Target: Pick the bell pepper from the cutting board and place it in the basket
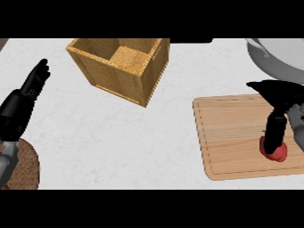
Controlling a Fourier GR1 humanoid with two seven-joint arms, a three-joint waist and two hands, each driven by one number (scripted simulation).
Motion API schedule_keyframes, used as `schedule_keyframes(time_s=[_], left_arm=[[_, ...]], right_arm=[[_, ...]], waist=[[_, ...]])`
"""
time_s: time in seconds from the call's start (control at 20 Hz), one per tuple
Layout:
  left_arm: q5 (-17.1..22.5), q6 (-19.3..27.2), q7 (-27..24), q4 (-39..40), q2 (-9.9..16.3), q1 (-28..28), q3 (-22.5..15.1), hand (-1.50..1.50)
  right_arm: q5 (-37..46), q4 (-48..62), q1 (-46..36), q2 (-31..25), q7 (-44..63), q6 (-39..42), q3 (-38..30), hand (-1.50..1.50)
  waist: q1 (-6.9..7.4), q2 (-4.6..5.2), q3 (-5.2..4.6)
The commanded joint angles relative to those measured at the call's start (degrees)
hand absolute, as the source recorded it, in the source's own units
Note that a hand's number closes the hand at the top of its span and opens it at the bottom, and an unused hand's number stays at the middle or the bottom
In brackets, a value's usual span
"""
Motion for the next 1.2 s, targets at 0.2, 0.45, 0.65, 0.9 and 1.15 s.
schedule_keyframes(time_s=[0.2,0.45,0.65,0.9,1.15], left_arm=[[-1.7,-1.2,-1.6,0.3,-1.3,1.7,1.3,0.0],[-3.7,-0.8,3.3,-3.6,-3.6,0.5,0.5,0.0],[-4.3,-3.0,2.3,0.3,-4.3,-2.6,2.9,0.0],[-4.9,-4.5,2.8,-5.1,-4.0,3.2,4.8,0.0],[-6.6,-4.9,0.6,-5.7,-6.8,5.2,5.1,0.0]], right_arm=[[7.4,-0.8,8.0,0.3,1.8,-1.3,1.0,-1.5],[10.4,-2.8,9.8,2.2,2.9,0.7,-1.3,-1.5],[17.3,-0.8,12.2,1.8,-6.6,-0.9,-2.4,-1.5],[19.9,-7.7,18.8,2.9,-5.1,-0.1,-5.1,-1.5],[25.6,-0.9,17.1,8.4,-9.0,-2.4,-5.9,-1.5]], waist=[[0.21,0.12,0.06],[0.31,0.07,0.06],[0.16,0.18,0.07],[0.17,0.03,0.07],[0.59,0.13,0.07]])
